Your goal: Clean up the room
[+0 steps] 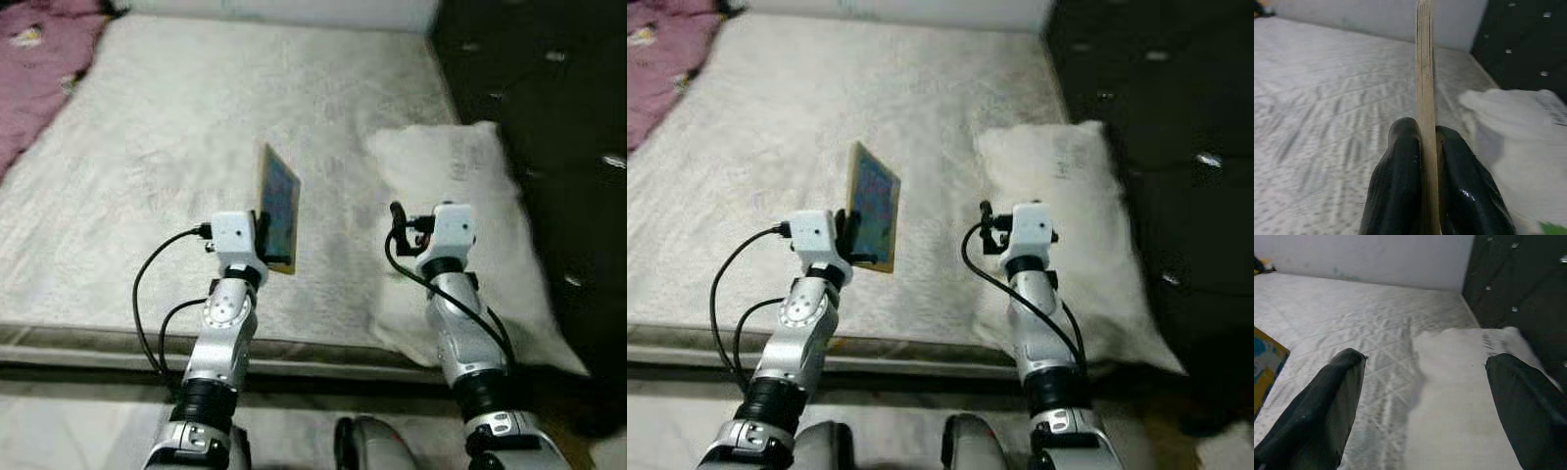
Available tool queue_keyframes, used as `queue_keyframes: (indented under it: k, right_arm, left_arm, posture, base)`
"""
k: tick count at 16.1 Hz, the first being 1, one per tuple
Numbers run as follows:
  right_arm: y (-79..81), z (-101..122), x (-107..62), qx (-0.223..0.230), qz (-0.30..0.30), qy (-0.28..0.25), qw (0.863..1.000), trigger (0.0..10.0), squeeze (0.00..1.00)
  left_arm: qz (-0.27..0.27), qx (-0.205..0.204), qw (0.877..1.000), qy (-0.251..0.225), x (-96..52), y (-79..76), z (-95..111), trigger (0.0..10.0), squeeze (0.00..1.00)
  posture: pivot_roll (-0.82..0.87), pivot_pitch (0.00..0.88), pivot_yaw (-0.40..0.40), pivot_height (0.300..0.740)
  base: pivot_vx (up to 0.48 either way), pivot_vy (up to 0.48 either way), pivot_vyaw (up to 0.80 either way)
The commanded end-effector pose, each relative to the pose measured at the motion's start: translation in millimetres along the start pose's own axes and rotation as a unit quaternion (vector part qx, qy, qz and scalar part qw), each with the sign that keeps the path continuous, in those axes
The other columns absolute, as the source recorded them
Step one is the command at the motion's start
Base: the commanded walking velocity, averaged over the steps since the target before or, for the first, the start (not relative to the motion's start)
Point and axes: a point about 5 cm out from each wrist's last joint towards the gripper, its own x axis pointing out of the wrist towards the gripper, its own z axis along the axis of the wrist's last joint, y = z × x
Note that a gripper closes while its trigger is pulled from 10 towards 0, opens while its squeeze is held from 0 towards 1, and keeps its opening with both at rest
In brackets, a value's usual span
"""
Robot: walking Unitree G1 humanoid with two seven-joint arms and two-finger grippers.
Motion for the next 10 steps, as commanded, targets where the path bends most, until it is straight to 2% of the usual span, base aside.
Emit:
queue_keyframes:
  k: [1,5,6,10]
  right_arm:
    - [5.1,-2,-1.4,0.004,0.006,0.002,1.0,10.0,0.0]
    - [5.5,-4,-2.8,0.007,0.006,0.005,1.0,10.0,0.0]
    - [5.1,-6,-5.2,0.011,0.003,0.008,1.0,10.0,0.0]
    - [8.2,-9,-13.6,0.028,0.013,0.011,0.999,10.0,0.0]
  left_arm:
    - [0.012,0.002,1.0,-0.021,0.6,8.9,9,10.0,0.0]
    - [0.027,-0.001,0.999,-0.018,-2.5,15.8,7,10.0,0.0]
    - [0.036,-0.007,0.999,-0.015,-5.2,20.6,6,10.0,0.0]
    - [0.067,0.017,0.997,-0.023,-18.9,40.1,9,10.0,0.0]
  posture:
    - [-0.06,0.124,-0.038,0.74]
    - [-0.04,0.124,-0.033,0.74]
    - [-0.04,0.127,-0.032,0.74]
    - [-0.03,0.133,-0.032,0.74]
  base:
    - [0.0,0.0,0.0]
    - [0.0,0.0,0.0]
    - [0.0,0.0,0.0]
    - [0.0,0.0,0.0]
